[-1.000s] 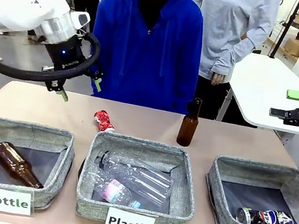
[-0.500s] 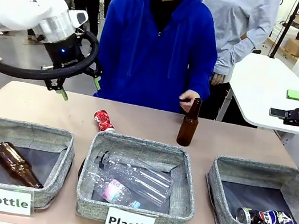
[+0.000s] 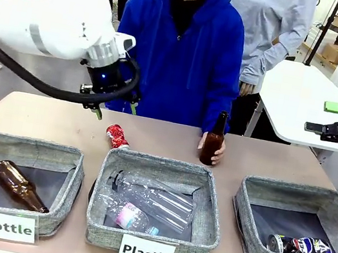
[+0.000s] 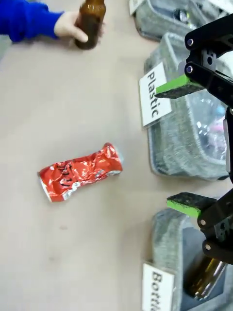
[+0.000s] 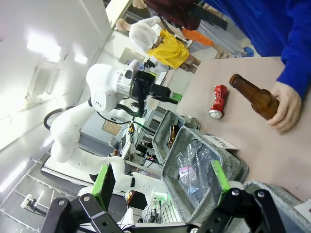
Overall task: Sort the can waste into the basket.
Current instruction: Pick up the can waste from the table and place it in the right Fabric basket.
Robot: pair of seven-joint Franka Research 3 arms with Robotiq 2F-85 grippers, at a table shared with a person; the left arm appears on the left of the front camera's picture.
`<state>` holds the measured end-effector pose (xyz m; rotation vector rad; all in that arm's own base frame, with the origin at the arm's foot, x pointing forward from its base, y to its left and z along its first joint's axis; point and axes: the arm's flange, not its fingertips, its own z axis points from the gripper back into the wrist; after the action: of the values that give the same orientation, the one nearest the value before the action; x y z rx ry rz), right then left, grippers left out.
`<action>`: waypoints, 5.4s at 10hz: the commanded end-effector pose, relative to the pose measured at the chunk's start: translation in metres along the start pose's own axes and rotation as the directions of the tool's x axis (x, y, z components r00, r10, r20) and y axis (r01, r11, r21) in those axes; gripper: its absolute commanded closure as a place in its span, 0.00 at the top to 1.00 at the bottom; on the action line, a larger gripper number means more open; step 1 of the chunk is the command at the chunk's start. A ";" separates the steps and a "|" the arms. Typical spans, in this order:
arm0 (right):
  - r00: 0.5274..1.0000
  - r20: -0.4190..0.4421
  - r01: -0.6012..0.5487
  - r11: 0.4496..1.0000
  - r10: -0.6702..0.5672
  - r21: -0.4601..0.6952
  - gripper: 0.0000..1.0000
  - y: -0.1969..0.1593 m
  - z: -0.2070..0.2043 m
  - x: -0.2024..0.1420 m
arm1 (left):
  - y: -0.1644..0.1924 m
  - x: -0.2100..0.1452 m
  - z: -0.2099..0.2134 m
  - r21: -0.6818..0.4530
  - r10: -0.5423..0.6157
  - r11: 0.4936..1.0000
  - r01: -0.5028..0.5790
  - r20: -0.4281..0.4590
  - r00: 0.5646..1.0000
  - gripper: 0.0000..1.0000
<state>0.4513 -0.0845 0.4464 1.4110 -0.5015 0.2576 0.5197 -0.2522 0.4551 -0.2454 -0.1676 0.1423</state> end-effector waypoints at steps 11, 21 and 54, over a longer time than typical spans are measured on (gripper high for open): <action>1.000 -0.009 -0.014 1.000 0.014 -0.001 1.00 0.002 0.001 -0.003 | 0.271 -0.003 0.150 -0.470 0.096 0.867 -0.167 -0.171 0.981 1.00; 1.000 -0.009 -0.014 1.000 0.014 -0.001 1.00 0.002 0.001 -0.003 | 0.521 -0.166 0.184 -0.822 0.302 0.531 -0.205 -0.042 0.952 1.00; 1.000 -0.009 -0.014 1.000 0.014 -0.001 1.00 0.002 0.001 -0.003 | -0.021 0.053 -0.071 0.091 0.410 0.905 -0.417 0.080 0.908 1.00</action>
<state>0.4511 -0.0847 0.4464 1.4103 -0.5017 0.2571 0.5794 -0.2674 0.3985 -0.2023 -0.1079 0.5117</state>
